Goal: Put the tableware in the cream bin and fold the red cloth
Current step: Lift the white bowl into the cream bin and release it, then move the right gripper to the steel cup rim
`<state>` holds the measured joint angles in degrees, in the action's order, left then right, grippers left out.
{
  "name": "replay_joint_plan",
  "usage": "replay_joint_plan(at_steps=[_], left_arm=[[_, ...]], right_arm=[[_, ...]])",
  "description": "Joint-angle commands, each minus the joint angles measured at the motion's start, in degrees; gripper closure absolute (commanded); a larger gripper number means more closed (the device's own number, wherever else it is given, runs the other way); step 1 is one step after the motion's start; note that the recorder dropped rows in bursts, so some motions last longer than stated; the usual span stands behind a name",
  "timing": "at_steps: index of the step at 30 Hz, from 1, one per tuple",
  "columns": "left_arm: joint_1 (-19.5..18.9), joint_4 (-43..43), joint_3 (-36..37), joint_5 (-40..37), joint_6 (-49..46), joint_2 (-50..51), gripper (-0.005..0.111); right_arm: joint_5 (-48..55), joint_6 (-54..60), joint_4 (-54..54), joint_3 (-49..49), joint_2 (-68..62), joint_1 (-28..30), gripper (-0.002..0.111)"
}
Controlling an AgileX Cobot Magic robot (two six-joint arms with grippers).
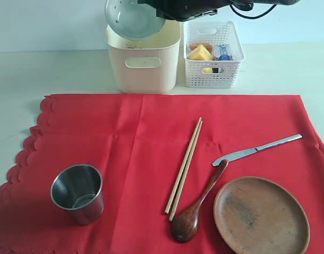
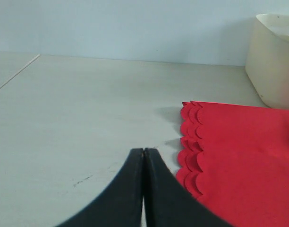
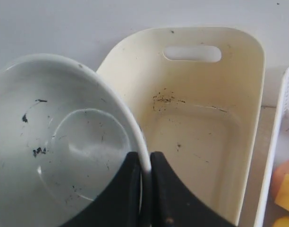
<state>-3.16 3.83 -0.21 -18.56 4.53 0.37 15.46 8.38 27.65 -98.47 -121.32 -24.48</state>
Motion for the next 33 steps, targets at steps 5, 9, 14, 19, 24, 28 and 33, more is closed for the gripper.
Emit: replay_joint_plan(at_steps=[5,9,14,19,24,28,33], left_arm=[[0.33,-0.11,0.21,0.21,0.26,-0.37,0.106],[0.33,-0.11,0.21,0.21,0.26,-0.37,0.106],[0.33,-0.11,0.21,0.21,0.26,-0.37,0.106],[0.33,-0.11,0.21,0.21,0.26,-0.37,0.106],[0.33,-0.11,0.21,0.21,0.26,-0.37,0.106],[0.33,-0.11,0.21,0.21,0.26,-0.37,0.106],[0.33,-0.11,0.21,0.21,0.26,-0.37,0.106]], right_arm=[[-4.21,0.04,-0.31,-0.87,0.37,0.29,0.088],[-3.96,0.04,-0.31,-0.87,0.37,0.29,0.067],[-4.44,0.15,-0.31,-0.87,0.37,0.29,0.043],[-2.16,0.29,-0.43,-0.87,1.90,0.29,0.036],[4.65,0.55,-7.38,-0.87,5.60,0.29,0.036],[10.37,0.55,-12.90,-0.87,8.43,0.29,0.039],[17.83,0.55,-15.33,-0.87,11.80,0.29,0.046]])
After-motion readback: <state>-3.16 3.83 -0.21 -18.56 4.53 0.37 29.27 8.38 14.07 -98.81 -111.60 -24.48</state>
